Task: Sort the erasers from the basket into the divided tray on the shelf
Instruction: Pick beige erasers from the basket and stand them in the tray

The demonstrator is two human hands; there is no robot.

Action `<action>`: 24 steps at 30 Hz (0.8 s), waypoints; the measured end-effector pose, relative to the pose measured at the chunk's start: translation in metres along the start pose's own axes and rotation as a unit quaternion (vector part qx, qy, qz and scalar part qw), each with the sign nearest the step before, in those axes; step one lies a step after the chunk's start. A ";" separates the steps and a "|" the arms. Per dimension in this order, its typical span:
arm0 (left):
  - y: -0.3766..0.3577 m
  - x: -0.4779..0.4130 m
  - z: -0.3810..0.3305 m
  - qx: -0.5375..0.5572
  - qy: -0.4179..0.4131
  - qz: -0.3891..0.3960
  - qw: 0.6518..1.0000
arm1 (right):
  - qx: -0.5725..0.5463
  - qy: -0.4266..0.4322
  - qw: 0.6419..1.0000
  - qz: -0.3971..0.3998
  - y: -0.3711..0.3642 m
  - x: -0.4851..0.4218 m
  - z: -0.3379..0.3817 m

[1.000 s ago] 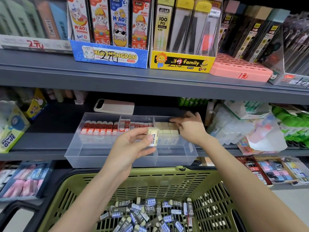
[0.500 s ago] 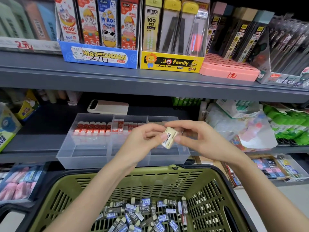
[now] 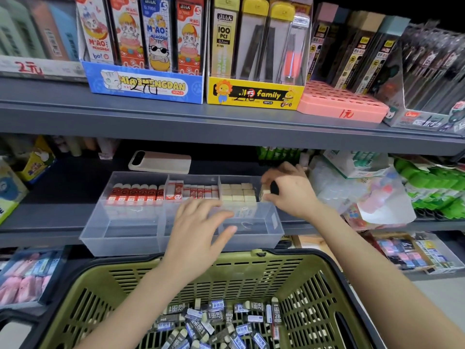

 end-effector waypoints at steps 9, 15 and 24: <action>-0.003 0.004 0.008 -0.027 -0.003 -0.001 1.000 | 0.028 0.057 0.984 0.168 -0.006 -0.012 -0.006; -0.002 0.005 0.008 -0.031 -0.002 0.009 0.999 | 0.138 0.114 0.983 0.028 0.000 0.012 0.006; 0.017 0.043 0.013 -0.037 -0.016 -0.082 0.996 | -0.140 0.102 0.979 -0.108 -0.005 0.118 0.055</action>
Point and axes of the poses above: each hand's wrist, its own x-axis away from the middle knuckle, its own y-axis out of the back of the hand, z = x × y, the point moved 4 cm from there along -x, towards the middle knuckle, and after that the axes turned 4 degrees about z, right-handed, at the moved point
